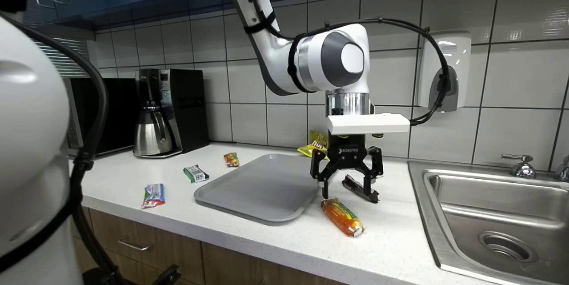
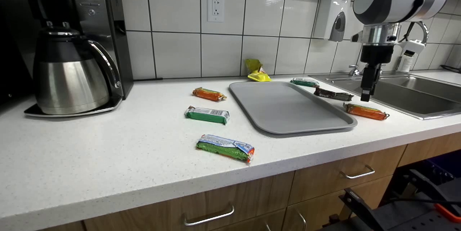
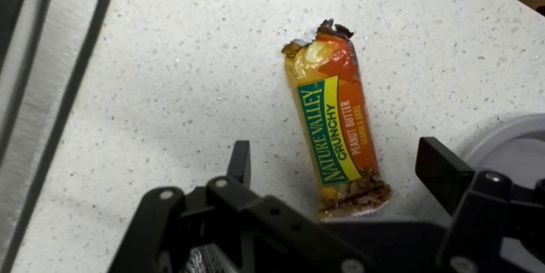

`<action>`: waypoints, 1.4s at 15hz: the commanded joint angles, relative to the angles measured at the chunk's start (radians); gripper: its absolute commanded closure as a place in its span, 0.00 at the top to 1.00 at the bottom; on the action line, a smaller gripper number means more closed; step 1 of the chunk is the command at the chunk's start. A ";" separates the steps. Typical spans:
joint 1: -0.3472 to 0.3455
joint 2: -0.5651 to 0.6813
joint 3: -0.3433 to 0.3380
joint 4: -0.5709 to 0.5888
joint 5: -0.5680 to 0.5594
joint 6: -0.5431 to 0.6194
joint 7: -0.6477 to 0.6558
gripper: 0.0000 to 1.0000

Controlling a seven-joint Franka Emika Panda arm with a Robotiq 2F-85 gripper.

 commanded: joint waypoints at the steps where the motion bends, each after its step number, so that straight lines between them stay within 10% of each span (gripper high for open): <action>1: -0.019 -0.001 0.019 0.001 -0.004 -0.002 0.004 1.00; 21: -0.023 0.042 0.032 -0.084 -0.093 0.201 -0.050 1.00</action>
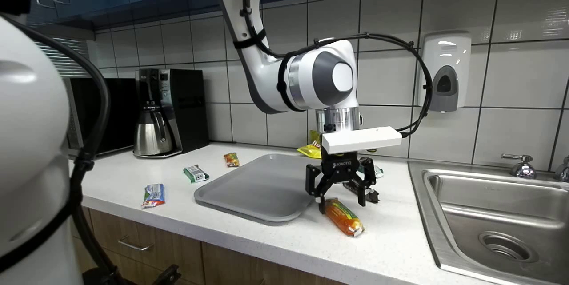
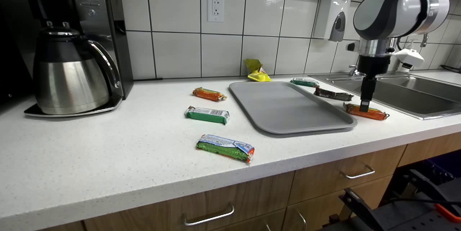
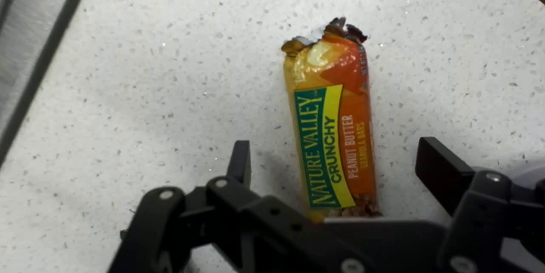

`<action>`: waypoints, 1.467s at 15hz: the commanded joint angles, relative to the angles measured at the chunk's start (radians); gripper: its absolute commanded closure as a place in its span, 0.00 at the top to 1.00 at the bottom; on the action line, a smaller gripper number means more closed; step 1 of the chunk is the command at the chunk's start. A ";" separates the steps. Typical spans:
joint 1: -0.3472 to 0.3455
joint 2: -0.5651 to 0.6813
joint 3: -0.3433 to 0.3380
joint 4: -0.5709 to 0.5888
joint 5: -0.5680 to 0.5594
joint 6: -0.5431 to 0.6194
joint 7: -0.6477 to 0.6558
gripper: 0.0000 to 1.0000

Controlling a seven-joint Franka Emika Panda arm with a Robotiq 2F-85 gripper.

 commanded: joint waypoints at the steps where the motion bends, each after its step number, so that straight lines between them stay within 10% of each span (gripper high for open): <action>1: -0.025 0.022 0.020 -0.006 -0.009 0.053 -0.033 1.00; 6: -0.029 0.029 0.026 -0.003 -0.001 0.056 -0.048 1.00; 7: -0.030 0.029 0.026 -0.003 0.000 0.056 -0.049 0.75; 15: -0.031 0.023 0.023 0.001 -0.011 0.041 -0.044 0.19; 22: -0.031 -0.037 0.022 -0.005 -0.008 -0.003 -0.048 0.18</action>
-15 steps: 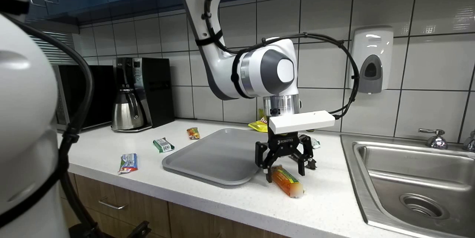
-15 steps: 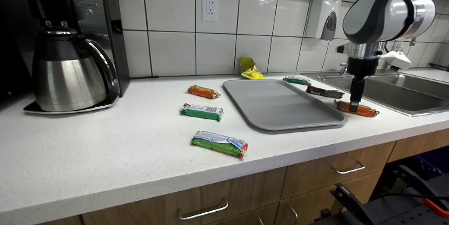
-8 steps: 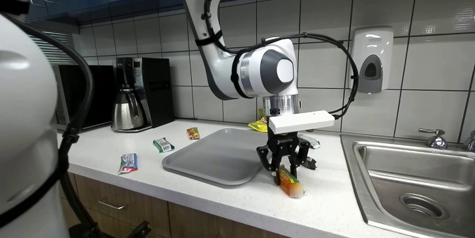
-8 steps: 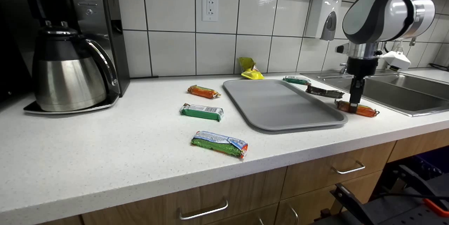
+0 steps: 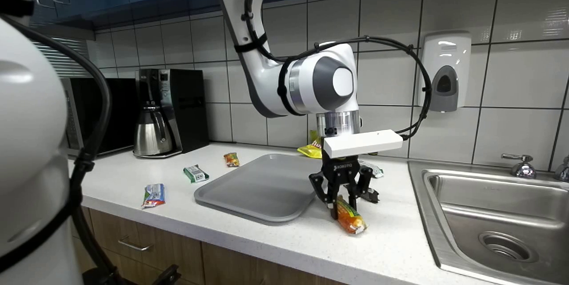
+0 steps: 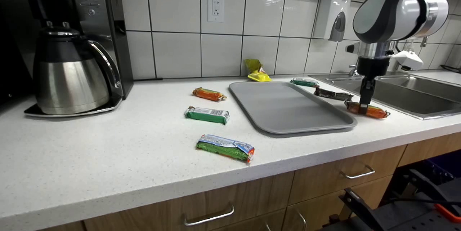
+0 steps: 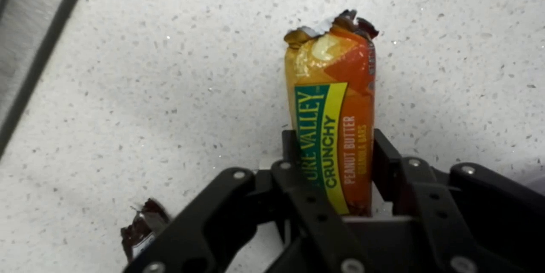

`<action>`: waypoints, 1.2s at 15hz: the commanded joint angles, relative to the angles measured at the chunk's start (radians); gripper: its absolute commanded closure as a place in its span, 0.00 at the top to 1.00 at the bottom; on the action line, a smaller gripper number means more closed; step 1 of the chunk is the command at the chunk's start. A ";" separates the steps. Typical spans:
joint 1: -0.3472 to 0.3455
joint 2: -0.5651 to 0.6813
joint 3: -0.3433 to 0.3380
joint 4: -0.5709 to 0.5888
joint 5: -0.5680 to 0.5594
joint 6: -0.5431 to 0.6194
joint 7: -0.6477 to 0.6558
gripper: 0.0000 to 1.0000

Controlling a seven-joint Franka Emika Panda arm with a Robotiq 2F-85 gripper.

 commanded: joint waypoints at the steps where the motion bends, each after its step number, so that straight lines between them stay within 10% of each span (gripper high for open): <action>1: -0.019 -0.061 0.016 -0.005 -0.008 -0.040 -0.026 0.18; 18: 0.098 -0.163 0.107 -0.041 -0.003 -0.125 0.032 0.18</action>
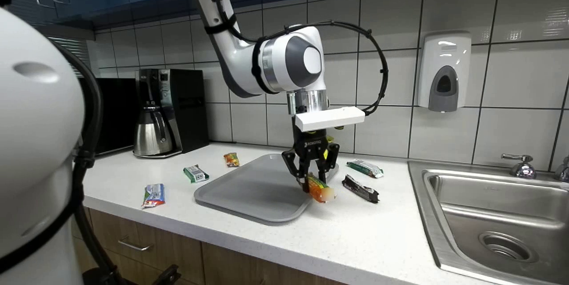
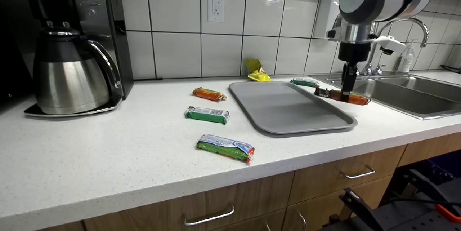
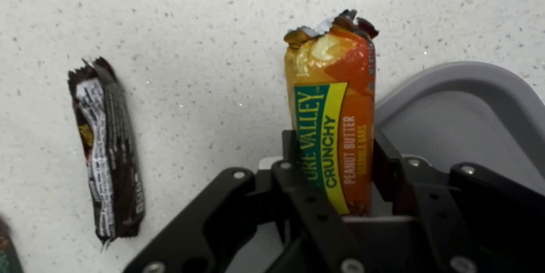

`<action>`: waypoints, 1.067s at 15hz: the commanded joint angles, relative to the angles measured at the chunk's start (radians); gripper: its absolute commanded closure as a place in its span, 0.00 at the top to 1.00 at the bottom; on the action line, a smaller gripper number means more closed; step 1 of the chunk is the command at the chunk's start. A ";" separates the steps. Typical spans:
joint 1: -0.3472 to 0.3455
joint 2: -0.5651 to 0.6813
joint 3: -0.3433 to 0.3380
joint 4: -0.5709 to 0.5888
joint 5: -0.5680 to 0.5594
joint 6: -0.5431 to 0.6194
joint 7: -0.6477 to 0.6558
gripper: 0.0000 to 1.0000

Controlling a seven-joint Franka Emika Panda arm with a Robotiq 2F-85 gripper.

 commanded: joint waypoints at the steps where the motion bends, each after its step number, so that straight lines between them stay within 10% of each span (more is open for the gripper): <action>1: 0.026 -0.050 0.036 -0.028 -0.003 -0.040 0.028 0.18; 16: 0.096 0.015 0.107 -0.063 0.043 -0.028 0.130 0.18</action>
